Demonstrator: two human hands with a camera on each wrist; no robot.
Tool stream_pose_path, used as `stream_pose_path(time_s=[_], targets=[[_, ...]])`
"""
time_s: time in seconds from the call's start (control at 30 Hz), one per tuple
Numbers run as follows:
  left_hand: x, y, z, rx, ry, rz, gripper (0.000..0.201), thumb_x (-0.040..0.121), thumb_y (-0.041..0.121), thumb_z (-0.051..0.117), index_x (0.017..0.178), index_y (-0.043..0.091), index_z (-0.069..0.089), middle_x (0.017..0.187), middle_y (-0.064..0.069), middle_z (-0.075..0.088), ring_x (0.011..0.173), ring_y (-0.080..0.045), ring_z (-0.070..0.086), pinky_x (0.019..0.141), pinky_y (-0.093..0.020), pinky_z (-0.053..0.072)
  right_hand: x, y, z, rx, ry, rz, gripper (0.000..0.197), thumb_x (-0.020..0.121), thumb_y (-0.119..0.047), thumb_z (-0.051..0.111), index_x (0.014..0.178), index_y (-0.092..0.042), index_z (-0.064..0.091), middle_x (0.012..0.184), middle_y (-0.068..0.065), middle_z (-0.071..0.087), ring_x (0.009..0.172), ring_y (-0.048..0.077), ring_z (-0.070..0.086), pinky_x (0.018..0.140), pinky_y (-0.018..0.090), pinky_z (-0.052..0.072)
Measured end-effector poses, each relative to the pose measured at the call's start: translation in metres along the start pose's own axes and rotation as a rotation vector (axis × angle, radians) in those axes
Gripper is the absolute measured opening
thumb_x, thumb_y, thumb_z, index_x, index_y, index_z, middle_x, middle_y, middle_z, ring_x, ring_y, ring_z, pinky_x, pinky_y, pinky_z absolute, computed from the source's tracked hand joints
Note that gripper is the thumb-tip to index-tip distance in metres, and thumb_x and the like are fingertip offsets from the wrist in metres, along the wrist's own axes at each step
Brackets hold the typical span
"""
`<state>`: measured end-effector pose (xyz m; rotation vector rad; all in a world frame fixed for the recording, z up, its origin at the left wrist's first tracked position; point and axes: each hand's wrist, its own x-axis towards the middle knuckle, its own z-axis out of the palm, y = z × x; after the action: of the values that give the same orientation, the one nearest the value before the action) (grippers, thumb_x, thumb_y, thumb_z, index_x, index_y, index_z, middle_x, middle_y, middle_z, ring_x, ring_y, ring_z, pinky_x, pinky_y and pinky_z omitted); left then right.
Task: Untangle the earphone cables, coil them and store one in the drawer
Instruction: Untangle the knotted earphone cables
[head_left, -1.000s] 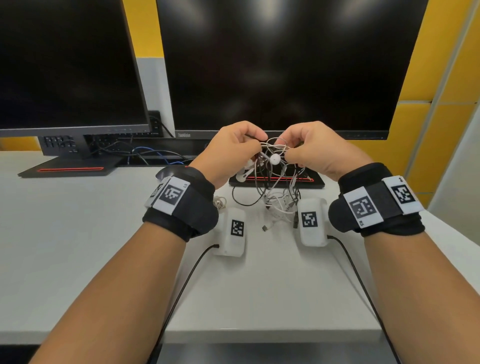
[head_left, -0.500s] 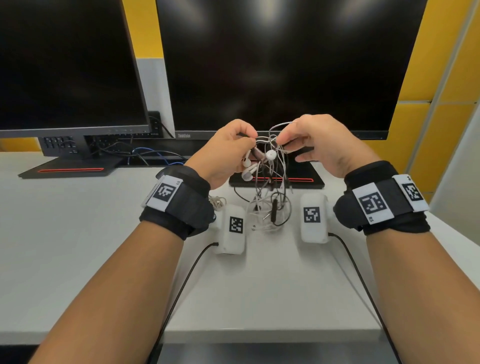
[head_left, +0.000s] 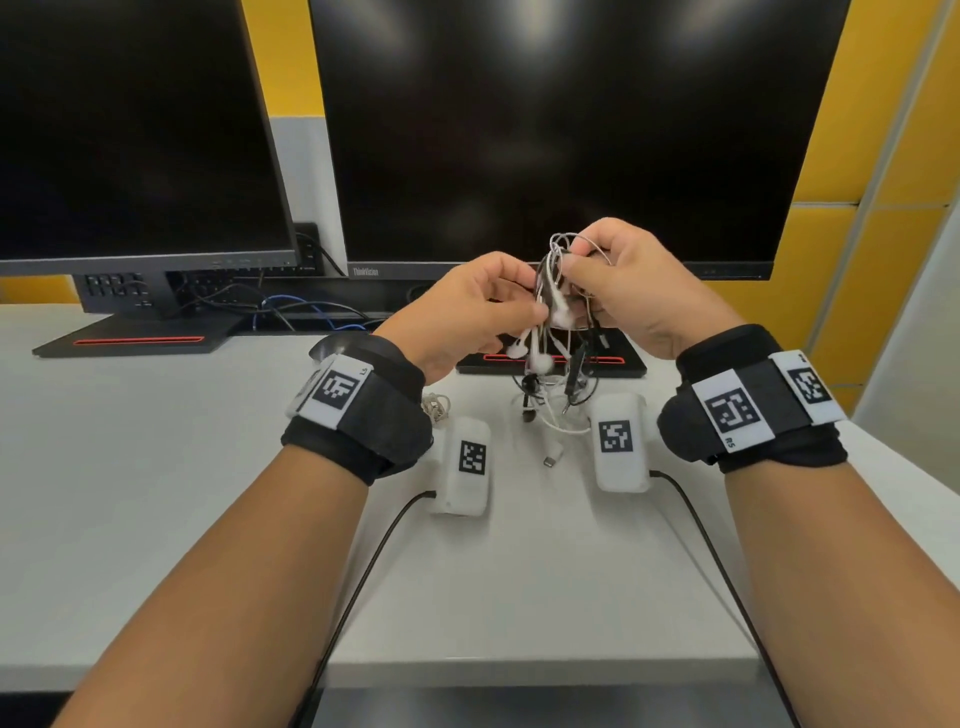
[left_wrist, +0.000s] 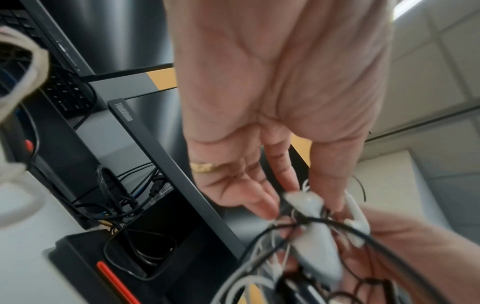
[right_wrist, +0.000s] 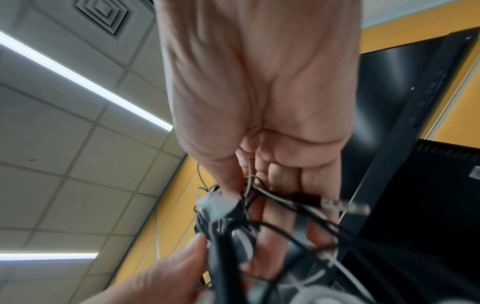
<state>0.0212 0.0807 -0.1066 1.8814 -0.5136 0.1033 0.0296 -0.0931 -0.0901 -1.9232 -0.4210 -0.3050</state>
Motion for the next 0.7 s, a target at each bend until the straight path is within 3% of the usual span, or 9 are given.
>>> stream_pose_path(time_s=[0.07, 0.17, 0.23, 0.33, 0.43, 0.5, 0.57, 0.63, 0.7], targets=[[0.000, -0.001, 0.001, 0.049, 0.001, 0.009, 0.022, 0.087, 0.023, 0.070, 0.105, 0.021, 0.059, 0.094, 0.002, 0.066, 0.073, 0.001, 0.063, 0.062, -0.016, 0.049, -0.001, -0.002, 0.002, -0.032, -0.016, -0.006, 0.007, 0.100, -0.025, 0.053, 0.094, -0.020, 0.055, 0.102, 0.015, 0.069, 0.087, 0.027, 0.071, 0.078, 0.046, 0.061], [0.001, 0.000, 0.001, 0.036, 0.022, 0.040, 0.014, 0.089, 0.025, 0.068, 0.100, 0.022, 0.060, 0.102, -0.010, 0.070, 0.091, -0.014, 0.067, 0.080, -0.027, 0.055, -0.002, -0.002, 0.003, -0.085, -0.047, 0.019, 0.032, 0.100, -0.040, 0.050, 0.105, -0.010, 0.061, 0.104, 0.012, 0.070, 0.094, 0.024, 0.070, 0.085, 0.043, 0.058], [0.000, 0.000, 0.000, 0.027, 0.052, 0.055, 0.004, 0.092, 0.024, 0.064, 0.094, 0.023, 0.061, 0.095, -0.003, 0.070, 0.084, -0.009, 0.065, 0.076, -0.025, 0.053, -0.002, -0.002, 0.002, -0.158, -0.052, 0.002, 0.044, 0.098, -0.047, 0.049, 0.101, -0.007, 0.065, 0.105, 0.015, 0.070, 0.103, 0.027, 0.066, 0.091, 0.042, 0.051], [0.003, -0.002, 0.000, 0.055, 0.140, 0.049, 0.005, 0.093, 0.021, 0.062, 0.089, 0.023, 0.065, 0.092, 0.002, 0.069, 0.082, -0.005, 0.060, 0.074, -0.022, 0.048, 0.000, 0.002, 0.002, -0.245, -0.060, -0.021, 0.031, 0.099, -0.038, 0.052, 0.092, -0.016, 0.071, 0.106, 0.006, 0.069, 0.110, 0.019, 0.059, 0.097, 0.037, 0.044], [0.007, -0.003, -0.002, 0.088, 0.227, 0.049, 0.007, 0.091, 0.016, 0.063, 0.085, 0.018, 0.067, 0.087, -0.001, 0.067, 0.081, -0.008, 0.059, 0.076, -0.022, 0.048, 0.003, 0.005, 0.004, -0.298, -0.067, -0.044, 0.014, 0.097, -0.024, 0.057, 0.099, -0.025, 0.071, 0.124, -0.003, 0.062, 0.121, 0.010, 0.049, 0.101, 0.031, 0.036], [0.008, -0.003, -0.003, 0.095, 0.222, 0.034, 0.009, 0.090, 0.016, 0.060, 0.081, 0.016, 0.063, 0.081, -0.001, 0.060, 0.079, -0.011, 0.055, 0.078, -0.026, 0.048, 0.005, 0.008, 0.004, -0.335, -0.057, -0.055, 0.016, 0.096, -0.019, 0.058, 0.107, -0.028, 0.066, 0.132, -0.004, 0.057, 0.125, 0.010, 0.045, 0.098, 0.029, 0.035], [0.007, -0.001, -0.002, 0.042, 0.176, 0.022, 0.011, 0.089, 0.017, 0.058, 0.078, 0.017, 0.059, 0.082, -0.002, 0.057, 0.083, -0.015, 0.053, 0.084, -0.033, 0.047, 0.006, 0.009, 0.003, -0.357, -0.024, -0.049, 0.024, 0.095, -0.017, 0.059, 0.117, -0.028, 0.062, 0.131, -0.001, 0.056, 0.116, 0.012, 0.051, 0.088, 0.026, 0.040], [0.005, 0.002, -0.001, -0.084, 0.129, 0.002, 0.011, 0.089, 0.017, 0.058, 0.078, 0.017, 0.056, 0.093, -0.005, 0.062, 0.095, -0.018, 0.059, 0.095, -0.040, 0.046, 0.006, 0.010, 0.000, -0.406, 0.031, -0.046, 0.037, 0.094, -0.017, 0.061, 0.128, -0.032, 0.054, 0.127, 0.002, 0.051, 0.099, 0.013, 0.054, 0.079, 0.025, 0.042], [0.004, 0.004, -0.002, -0.174, 0.085, 0.000, 0.014, 0.092, 0.013, 0.055, 0.079, 0.016, 0.054, 0.103, -0.008, 0.065, 0.102, -0.020, 0.062, 0.097, -0.040, 0.046, 0.006, 0.010, -0.004, -0.453, 0.076, -0.040, 0.051, 0.093, -0.017, 0.064, 0.138, -0.032, 0.046, 0.137, 0.005, 0.044, 0.100, 0.016, 0.052, 0.075, 0.021, 0.041]])
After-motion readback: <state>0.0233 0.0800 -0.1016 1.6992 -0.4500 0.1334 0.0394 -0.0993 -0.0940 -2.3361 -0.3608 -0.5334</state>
